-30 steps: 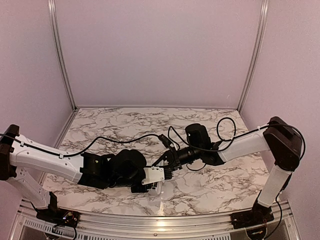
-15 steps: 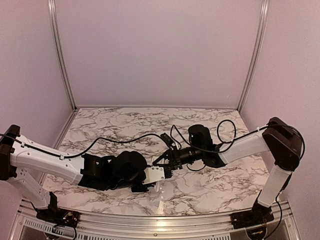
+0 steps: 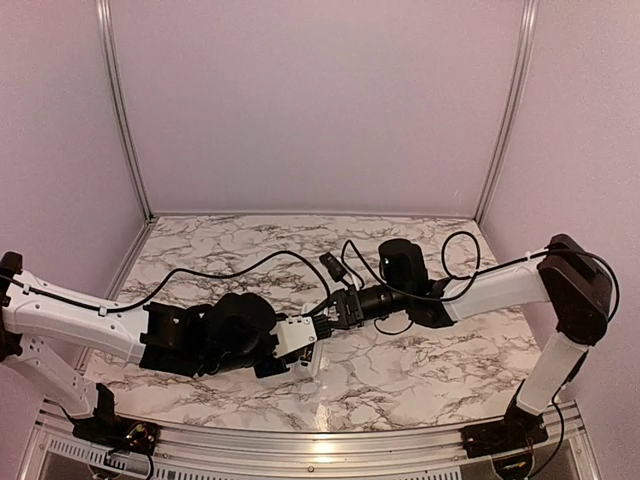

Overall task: Load the batteries into the remote control
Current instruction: Load the battery into the battery compartment.

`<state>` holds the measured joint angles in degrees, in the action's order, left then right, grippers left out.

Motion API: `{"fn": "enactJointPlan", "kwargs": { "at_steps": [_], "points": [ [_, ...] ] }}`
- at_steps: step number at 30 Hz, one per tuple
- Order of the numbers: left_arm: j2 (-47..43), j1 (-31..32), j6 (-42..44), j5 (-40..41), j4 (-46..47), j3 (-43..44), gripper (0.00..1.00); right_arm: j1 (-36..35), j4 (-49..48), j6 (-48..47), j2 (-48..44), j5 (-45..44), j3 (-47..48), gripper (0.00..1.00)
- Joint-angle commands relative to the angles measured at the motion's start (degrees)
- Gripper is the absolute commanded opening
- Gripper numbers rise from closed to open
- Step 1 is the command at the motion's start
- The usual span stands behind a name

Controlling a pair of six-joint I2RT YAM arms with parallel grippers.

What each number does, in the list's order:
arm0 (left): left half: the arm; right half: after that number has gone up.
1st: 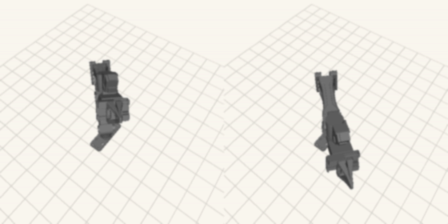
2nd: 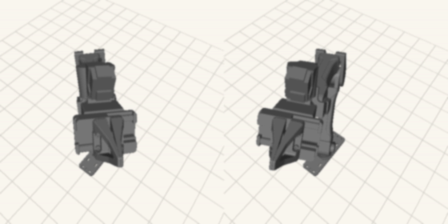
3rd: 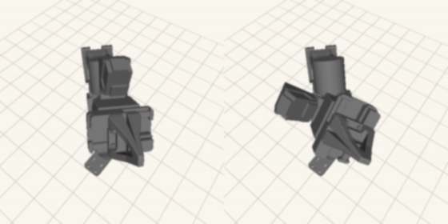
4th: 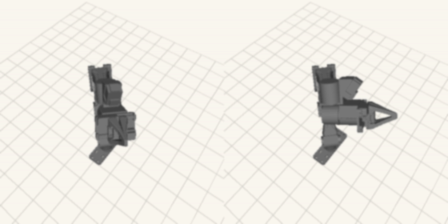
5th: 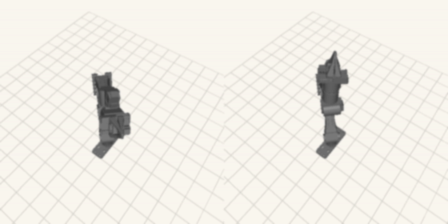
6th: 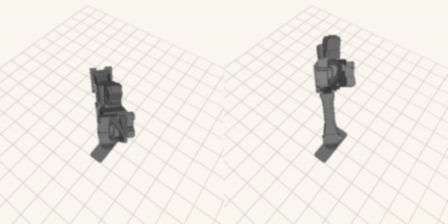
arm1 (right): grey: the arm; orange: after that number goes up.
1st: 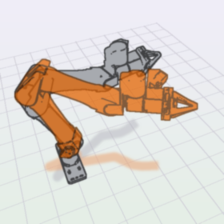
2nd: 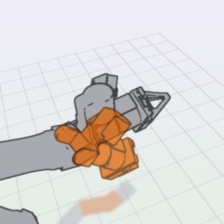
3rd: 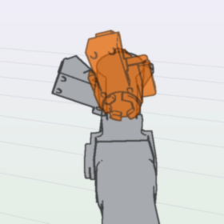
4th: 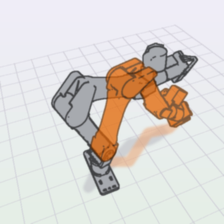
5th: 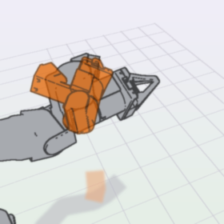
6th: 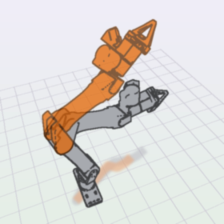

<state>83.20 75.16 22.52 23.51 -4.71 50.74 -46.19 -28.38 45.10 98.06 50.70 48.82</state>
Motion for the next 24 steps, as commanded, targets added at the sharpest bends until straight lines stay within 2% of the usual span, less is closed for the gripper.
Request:
{"fn": "enactJointPlan", "kwargs": {
  "at_steps": [1,6,8,11,17,24],
  "points": [
    [-5.91,-1.11,-5.44,3.27,1.33,-2.19,0.45,1.63,3.25,-5.40,-2.91,2.96,1.59,0.00],
    [-11.14,-2.79,-13.39,-0.95,4.13,-4.10,0.62,2.75,5.99,-8.72,-4.20,1.55,2.42,0.00],
    [-12.53,-4.59,-18.22,-4.89,6.01,-4.82,0.75,3.18,5.78,-9.32,-4.78,1.45,2.54,0.00],
    [-13.55,-7.83,-25.03,-11.77,6.68,-5.21,0.83,3.77,4.28,-9.65,-6.24,1.20,2.57,0.00],
    [-12.18,-12.98,-34.30,-26.44,11.36,-5.93,0.82,4.01,4.19,-11.20,-8.09,0.26,4.04,0.00],
    [-4.29,-13.89,-37.50,-35.49,11.62,-2.25,0.72,3.93,4.45,-11.53,-8.12,-0.11,5.43,0.00]
  ]
}}
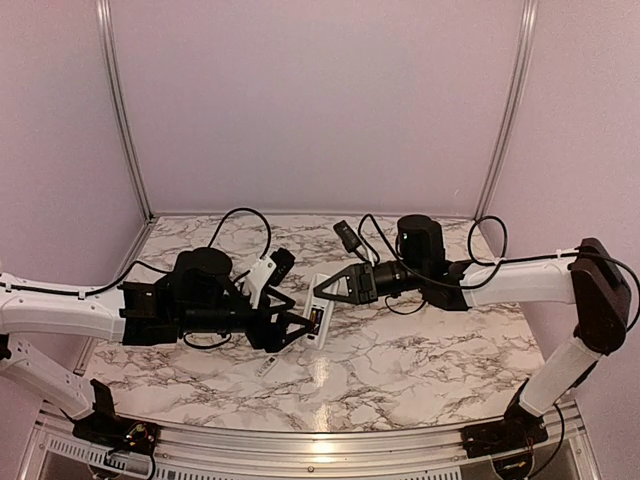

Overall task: Load the batteries into the remote control
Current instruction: Load the battery into the battery compartment.

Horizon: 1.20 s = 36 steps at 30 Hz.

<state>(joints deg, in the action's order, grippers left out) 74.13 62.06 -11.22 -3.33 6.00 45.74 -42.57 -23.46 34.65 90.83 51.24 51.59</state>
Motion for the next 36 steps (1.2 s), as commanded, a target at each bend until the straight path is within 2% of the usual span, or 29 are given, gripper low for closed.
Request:
{"fn": "enactJointPlan", "kwargs": {
  "at_steps": [1,8,15,21,36],
  "points": [
    [5.86,-1.11,-4.26,-10.06,0.83,3.38,0.69,0.29,-0.57,-1.15,-0.88,-0.57,2.85,0.00],
    [7.88,-4.64,-8.35,-14.19,3.70,2.76,0.51,0.14,-1.12,-1.27,-1.36,0.10,2.93,0.00],
    [9.35,-5.89,-9.80,-12.97,4.03,2.55,0.36,-0.15,-1.52,-1.34,-1.92,-0.07,2.77,0.00],
    [10.57,-5.82,-9.67,-15.33,5.09,2.82,0.42,-0.14,-0.64,-1.45,-1.61,-1.07,3.12,0.00],
    [12.70,-5.81,-10.49,-19.15,6.53,3.41,0.46,-0.15,-0.71,-2.17,-1.50,-0.80,2.72,0.00]
  ]
}}
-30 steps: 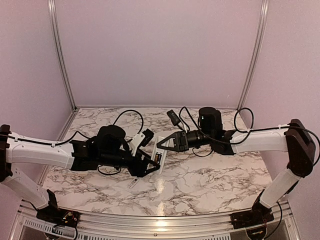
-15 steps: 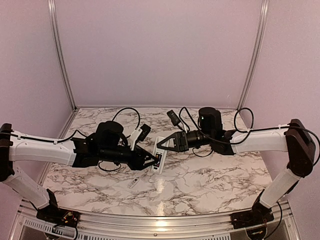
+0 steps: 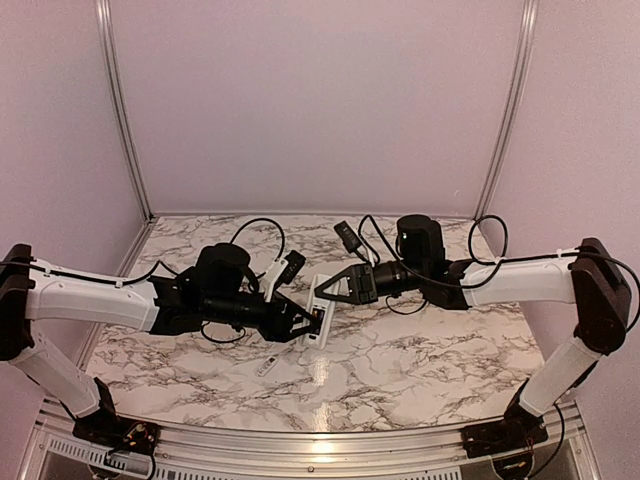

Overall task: Load the batteries into the remote control
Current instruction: Load the battery into the battery compartment.

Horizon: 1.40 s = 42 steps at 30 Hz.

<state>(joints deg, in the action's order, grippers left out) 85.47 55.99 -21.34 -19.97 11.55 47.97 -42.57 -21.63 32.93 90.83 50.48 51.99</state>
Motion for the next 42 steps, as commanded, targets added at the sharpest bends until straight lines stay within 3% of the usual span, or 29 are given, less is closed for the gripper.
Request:
{"fn": "enactJointPlan", "kwargs": {
  "at_steps": [1,6,18,20,24,27,35,42],
  "points": [
    [1.43,0.26,-0.50,-2.53,1.06,1.17,0.46,-0.09,-2.54,-0.48,-1.53,0.09,2.33,0.00],
    [1.99,0.18,-1.33,-2.71,1.56,1.03,0.45,-0.12,-2.63,-0.46,-1.49,0.18,2.33,0.00],
    [4.05,-0.97,-2.33,6.61,-4.74,3.44,0.30,0.20,-4.94,0.99,-2.06,0.99,1.21,0.00],
    [3.84,-1.01,-1.97,7.22,-5.26,3.49,0.35,0.52,-5.07,1.27,-1.90,0.79,0.82,0.00],
    [1.77,-1.14,-0.56,7.42,-7.17,3.37,0.55,1.79,-5.19,2.20,-1.65,0.12,-0.53,0.00],
    [-0.78,-1.51,0.00,9.60,-10.53,2.88,0.63,2.80,-4.15,2.04,-1.68,-1.04,-1.22,0.00],
    [-8.41,-1.93,-2.09,16.66,-24.23,-1.61,0.66,5.93,-3.52,3.75,-1.09,-3.99,-4.17,0.00],
    [-8.27,-1.73,-2.38,17.78,-33.04,-3.13,0.66,8.39,-6.27,8.16,0.11,-6.47,-7.72,0.00]
  ]
}}
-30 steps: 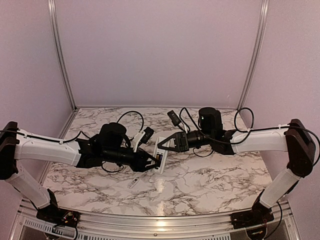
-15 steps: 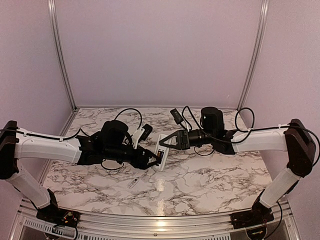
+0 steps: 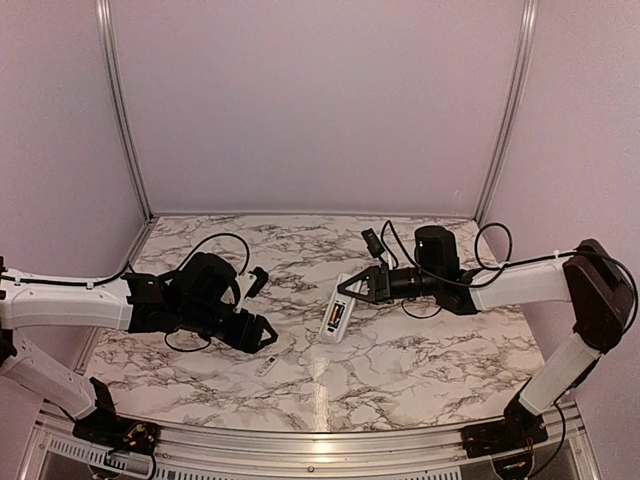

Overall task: Load the batteries into the remote control
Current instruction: Load the battery into the battery compartment, then pick up the battery cover from the center of the board.

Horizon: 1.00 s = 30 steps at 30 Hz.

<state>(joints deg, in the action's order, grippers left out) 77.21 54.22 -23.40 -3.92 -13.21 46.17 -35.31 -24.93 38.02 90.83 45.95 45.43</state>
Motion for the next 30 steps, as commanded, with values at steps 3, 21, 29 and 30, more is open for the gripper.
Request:
{"fn": "enactJointPlan", "kwargs": {
  "at_steps": [3,21,29,30],
  "points": [
    [1.92,1.26,0.37,3.39,-11.42,-0.52,0.64,1.38,-4.61,4.35,0.44,-1.92,-2.08,0.00],
    [18.53,7.90,3.95,9.84,-15.73,7.47,0.53,1.47,-4.80,4.42,1.23,-0.95,-2.15,0.00],
    [20.31,8.01,3.95,8.94,-15.66,7.35,0.39,1.50,-6.02,4.68,2.11,-0.87,-2.67,0.00],
    [20.34,8.01,3.85,8.93,-15.59,7.43,0.37,1.48,-6.74,5.03,2.46,-0.80,-2.90,0.00]
  ]
}}
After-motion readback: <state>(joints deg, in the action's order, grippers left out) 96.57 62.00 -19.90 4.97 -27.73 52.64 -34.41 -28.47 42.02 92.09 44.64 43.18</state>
